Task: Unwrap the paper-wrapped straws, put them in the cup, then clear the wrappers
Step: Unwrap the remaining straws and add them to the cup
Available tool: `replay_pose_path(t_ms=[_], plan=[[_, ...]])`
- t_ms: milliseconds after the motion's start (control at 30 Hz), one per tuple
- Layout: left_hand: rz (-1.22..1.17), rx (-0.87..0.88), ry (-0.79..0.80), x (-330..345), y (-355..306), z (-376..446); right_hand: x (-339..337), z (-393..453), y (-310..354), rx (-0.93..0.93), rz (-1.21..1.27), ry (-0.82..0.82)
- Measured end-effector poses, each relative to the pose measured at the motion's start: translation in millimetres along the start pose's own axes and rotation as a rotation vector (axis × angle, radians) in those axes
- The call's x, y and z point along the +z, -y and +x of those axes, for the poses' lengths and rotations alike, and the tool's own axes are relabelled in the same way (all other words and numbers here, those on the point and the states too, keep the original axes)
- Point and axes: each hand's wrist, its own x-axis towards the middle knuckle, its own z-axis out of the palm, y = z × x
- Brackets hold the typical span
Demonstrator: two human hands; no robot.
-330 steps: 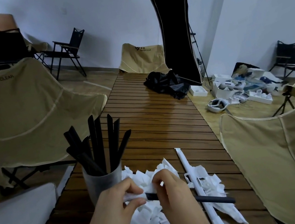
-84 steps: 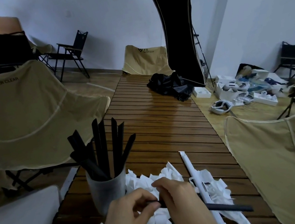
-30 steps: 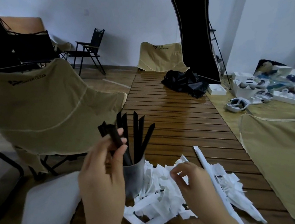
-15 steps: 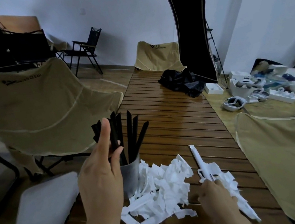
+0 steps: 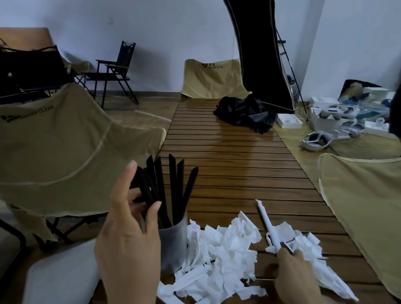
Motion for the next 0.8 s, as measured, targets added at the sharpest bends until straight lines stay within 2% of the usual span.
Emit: replay_pose_path(t_ms=[200,333,500,800], plan=[[0.084,0.145,-0.128,4,0,-6,3,-1,6,0.025,0.066,-0.004],[0.11,0.184,-0.205,4,-7,-10,-3,1,9,0.03,0.257,-0.073],[0.145,0.077,-0.164,5,0,-10,-16,2,16,-0.005,0.485,-0.172],[0.19,0.05,-0.056,14,-4,-16,-27,3,21,0.012,0.519,-0.158]])
